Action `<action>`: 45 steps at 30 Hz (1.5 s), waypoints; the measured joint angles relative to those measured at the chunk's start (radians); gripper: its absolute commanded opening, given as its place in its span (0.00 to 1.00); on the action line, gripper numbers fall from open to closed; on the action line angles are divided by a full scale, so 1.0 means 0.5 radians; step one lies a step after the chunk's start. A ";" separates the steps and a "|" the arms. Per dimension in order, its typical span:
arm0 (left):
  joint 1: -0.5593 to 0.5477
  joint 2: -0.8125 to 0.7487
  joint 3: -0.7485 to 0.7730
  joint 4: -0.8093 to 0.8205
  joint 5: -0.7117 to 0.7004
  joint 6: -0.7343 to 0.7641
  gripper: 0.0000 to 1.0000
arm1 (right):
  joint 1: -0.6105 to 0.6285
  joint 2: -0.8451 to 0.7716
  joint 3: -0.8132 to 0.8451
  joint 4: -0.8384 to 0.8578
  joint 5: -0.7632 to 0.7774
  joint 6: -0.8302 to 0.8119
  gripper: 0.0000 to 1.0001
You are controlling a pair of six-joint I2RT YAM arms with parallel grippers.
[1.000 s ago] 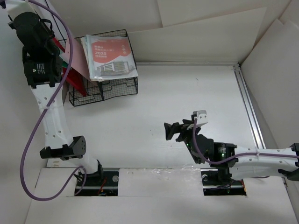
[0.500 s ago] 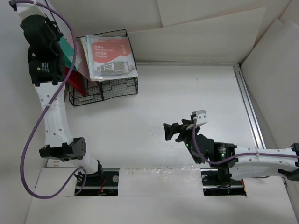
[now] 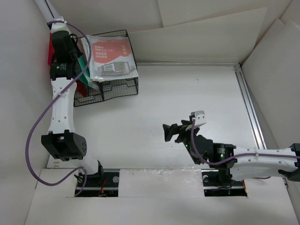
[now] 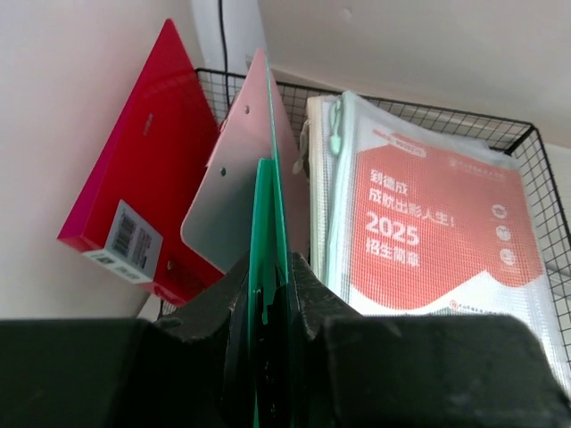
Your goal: Organize the desk
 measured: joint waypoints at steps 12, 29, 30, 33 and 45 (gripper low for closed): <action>0.079 0.343 0.349 0.055 0.230 0.087 0.00 | -0.030 0.149 -0.002 0.009 0.002 -0.008 1.00; 0.128 0.691 0.851 0.037 0.449 -0.032 0.00 | -0.134 0.320 -0.002 0.053 -0.044 -0.014 1.00; 0.131 0.706 0.865 0.044 0.454 -0.038 0.00 | -0.138 0.320 -0.002 0.053 -0.047 -0.014 1.00; 0.137 0.758 0.910 0.086 0.471 -0.055 0.00 | -0.156 0.320 -0.002 0.053 -0.060 -0.014 1.00; 0.179 0.848 0.954 0.259 0.518 -0.084 0.00 | -0.216 0.388 -0.002 0.085 -0.111 -0.015 1.00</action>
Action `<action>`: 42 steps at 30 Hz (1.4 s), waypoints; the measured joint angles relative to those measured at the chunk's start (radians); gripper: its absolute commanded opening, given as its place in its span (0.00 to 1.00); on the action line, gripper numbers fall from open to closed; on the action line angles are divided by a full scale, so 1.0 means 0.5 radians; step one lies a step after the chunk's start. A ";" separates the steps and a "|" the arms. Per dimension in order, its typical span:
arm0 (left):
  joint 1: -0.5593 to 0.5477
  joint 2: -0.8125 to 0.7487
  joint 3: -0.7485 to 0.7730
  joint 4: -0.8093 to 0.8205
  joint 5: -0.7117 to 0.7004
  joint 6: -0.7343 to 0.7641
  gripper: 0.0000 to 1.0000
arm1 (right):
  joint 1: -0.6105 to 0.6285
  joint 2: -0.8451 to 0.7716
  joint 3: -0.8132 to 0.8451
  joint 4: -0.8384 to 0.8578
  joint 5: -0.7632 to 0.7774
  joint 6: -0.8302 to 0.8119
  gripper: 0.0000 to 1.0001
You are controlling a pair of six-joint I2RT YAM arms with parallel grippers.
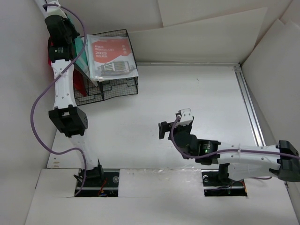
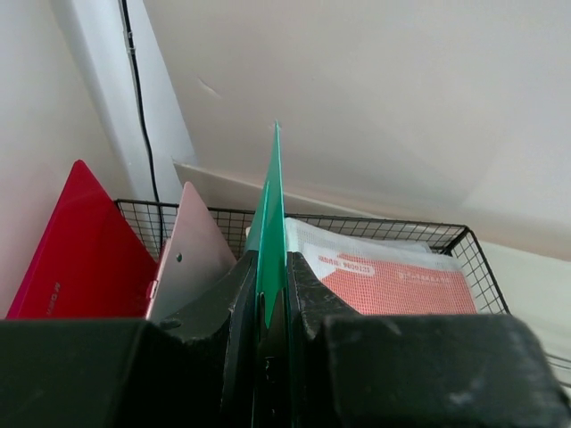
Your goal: Organize the desk
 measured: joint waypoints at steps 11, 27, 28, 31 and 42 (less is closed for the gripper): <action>0.032 0.043 0.005 0.114 0.087 -0.061 0.00 | -0.034 0.055 0.000 0.018 -0.036 0.000 1.00; 0.047 0.192 -0.172 0.227 0.096 -0.022 0.00 | -0.037 0.060 0.000 0.037 -0.071 0.000 1.00; 0.052 0.204 -0.169 0.229 0.098 -0.024 0.00 | -0.037 0.061 0.000 0.038 -0.072 -0.001 1.00; 0.062 0.293 -0.062 0.180 0.092 -0.046 0.30 | -0.037 0.064 0.000 0.042 -0.076 0.000 1.00; 0.060 0.208 -0.214 0.170 -0.048 -0.253 1.00 | -0.037 0.064 0.000 0.043 -0.078 0.000 1.00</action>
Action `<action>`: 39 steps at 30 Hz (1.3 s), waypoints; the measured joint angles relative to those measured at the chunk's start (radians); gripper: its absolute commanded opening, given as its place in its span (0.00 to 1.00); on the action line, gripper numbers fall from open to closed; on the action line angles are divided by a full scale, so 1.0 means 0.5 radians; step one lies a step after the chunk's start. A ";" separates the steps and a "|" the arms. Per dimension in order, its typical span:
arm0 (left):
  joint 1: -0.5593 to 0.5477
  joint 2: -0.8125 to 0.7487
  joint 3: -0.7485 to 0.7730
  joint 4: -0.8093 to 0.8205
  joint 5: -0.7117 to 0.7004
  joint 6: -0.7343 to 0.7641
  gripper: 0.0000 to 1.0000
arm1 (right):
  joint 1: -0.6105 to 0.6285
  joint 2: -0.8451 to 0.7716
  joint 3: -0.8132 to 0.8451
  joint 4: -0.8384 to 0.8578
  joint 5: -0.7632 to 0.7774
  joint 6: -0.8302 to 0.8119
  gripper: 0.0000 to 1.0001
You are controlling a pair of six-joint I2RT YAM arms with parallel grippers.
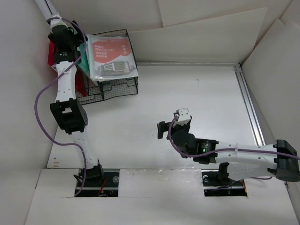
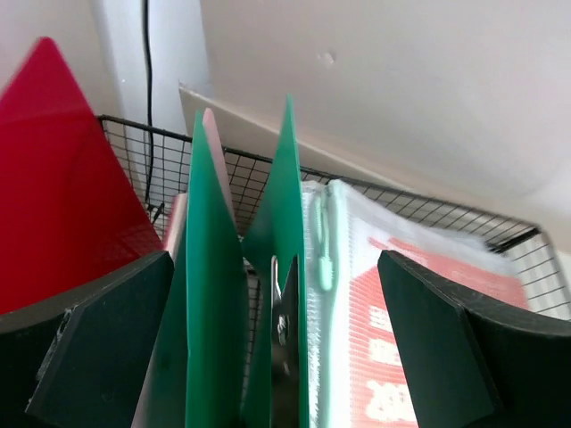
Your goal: Organize the desk
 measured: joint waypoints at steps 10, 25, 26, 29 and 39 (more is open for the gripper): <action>-0.019 -0.612 -0.269 0.060 -0.233 -0.294 1.00 | 0.000 -0.108 0.000 0.003 -0.011 -0.001 1.00; -0.246 -1.941 -2.005 0.603 0.091 -0.829 1.00 | -0.010 -0.296 -0.088 0.011 0.217 0.050 1.00; -0.245 -1.994 -2.140 0.606 0.162 -0.841 1.00 | -0.013 -0.286 -0.089 0.013 0.246 0.056 1.00; -0.246 -2.126 -2.480 0.618 0.364 -0.845 1.00 | -0.014 -0.241 -0.089 0.014 0.295 0.064 1.00; -0.246 -2.534 -3.172 1.070 0.946 -0.954 1.00 | -0.138 -0.111 -0.022 -0.139 0.149 0.228 1.00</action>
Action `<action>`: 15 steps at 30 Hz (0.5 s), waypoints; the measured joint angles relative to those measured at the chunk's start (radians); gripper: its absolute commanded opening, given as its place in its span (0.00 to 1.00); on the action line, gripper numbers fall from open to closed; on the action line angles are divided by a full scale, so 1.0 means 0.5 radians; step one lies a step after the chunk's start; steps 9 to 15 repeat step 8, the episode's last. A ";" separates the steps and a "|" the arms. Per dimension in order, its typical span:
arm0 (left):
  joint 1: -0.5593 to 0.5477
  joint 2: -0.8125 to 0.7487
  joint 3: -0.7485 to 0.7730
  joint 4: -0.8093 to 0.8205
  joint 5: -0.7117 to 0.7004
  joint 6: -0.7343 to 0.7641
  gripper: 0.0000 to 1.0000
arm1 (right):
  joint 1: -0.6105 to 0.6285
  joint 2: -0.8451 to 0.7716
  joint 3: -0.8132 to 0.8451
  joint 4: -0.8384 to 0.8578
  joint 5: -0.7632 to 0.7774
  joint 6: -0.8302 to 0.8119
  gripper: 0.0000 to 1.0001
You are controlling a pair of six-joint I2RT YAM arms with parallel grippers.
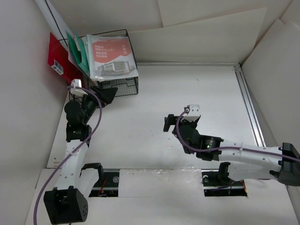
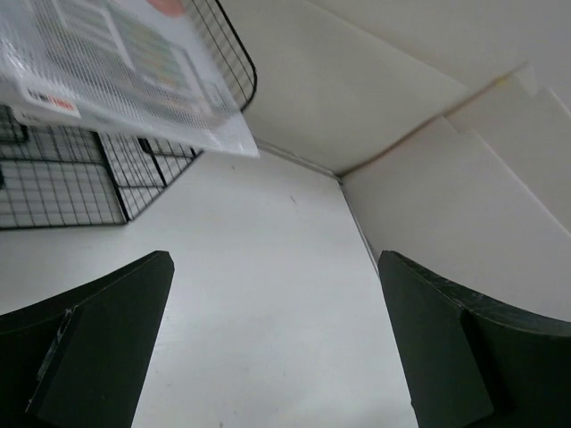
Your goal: Organize the desk
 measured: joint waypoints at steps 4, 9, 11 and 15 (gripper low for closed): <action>0.000 -0.012 -0.217 0.204 0.198 -0.068 1.00 | -0.074 0.045 0.117 -0.182 -0.046 0.136 1.00; 0.000 -0.016 -0.361 0.388 0.346 -0.156 1.00 | -0.124 0.121 0.240 -0.375 -0.058 0.258 1.00; 0.000 -0.016 -0.361 0.388 0.346 -0.156 1.00 | -0.124 0.121 0.240 -0.375 -0.058 0.258 1.00; 0.000 -0.016 -0.361 0.388 0.346 -0.156 1.00 | -0.124 0.121 0.240 -0.375 -0.058 0.258 1.00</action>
